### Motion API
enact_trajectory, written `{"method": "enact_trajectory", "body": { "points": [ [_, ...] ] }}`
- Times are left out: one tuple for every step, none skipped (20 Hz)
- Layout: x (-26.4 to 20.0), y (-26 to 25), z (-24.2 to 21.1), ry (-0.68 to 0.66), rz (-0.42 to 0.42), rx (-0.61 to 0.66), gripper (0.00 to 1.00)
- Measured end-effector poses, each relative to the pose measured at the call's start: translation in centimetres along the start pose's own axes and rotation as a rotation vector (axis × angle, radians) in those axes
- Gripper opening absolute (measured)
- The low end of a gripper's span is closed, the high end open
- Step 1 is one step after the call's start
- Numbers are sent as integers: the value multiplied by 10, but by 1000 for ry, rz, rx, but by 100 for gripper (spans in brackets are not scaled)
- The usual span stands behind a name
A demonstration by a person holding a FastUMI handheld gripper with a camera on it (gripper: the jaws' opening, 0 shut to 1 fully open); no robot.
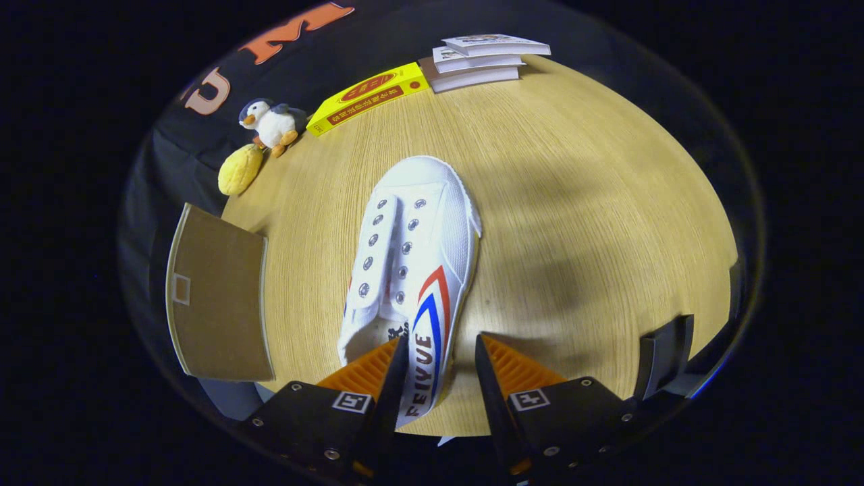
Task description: Open the storage box then place both shoes into the box .Put the left shoe in first, then the right shoe, with the right side of both shoes facing outward in a uniform manner.
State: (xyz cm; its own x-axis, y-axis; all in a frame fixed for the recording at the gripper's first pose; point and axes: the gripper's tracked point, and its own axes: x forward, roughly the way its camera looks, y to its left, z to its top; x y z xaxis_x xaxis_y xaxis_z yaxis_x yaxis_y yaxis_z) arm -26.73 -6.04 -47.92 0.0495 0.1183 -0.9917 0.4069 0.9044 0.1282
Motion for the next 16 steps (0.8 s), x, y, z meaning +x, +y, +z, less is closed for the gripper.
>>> {"method": "enact_trajectory", "body": {
  "points": [
    [3, 4, -4, 11, 21, 29, 53],
    [4, 4, -1, 3, 17, 64, 46],
    [4, 5, -4, 10, 19, 69, 36],
    [4, 6, -4, -2, 25, 61, 36],
    [3, 6, -4, -2, 35, 44, 34],
    [2, 6, -4, -13, 48, 30, 33],
    [2, 4, -3, -25, 56, 39, 31],
    [1, 3, -1, -40, 58, 64, 30],
    [1, 2, -1, -55, 58, 84, 25],
    [2, 2, 0, -70, 54, 95, 23],
    [1, 2, 0, -84, 48, 91, 18],
    [0, 3, 0, -96, 38, 81, 17],
    [-2, 4, 1, -101, 28, 72, 14],
    [-3, 5, 1, -109, 18, 64, 14],
    [-4, 7, 2, -113, 15, 61, 13],
    [-5, 10, 3, -112, 18, 63, 13]
  ]
}}
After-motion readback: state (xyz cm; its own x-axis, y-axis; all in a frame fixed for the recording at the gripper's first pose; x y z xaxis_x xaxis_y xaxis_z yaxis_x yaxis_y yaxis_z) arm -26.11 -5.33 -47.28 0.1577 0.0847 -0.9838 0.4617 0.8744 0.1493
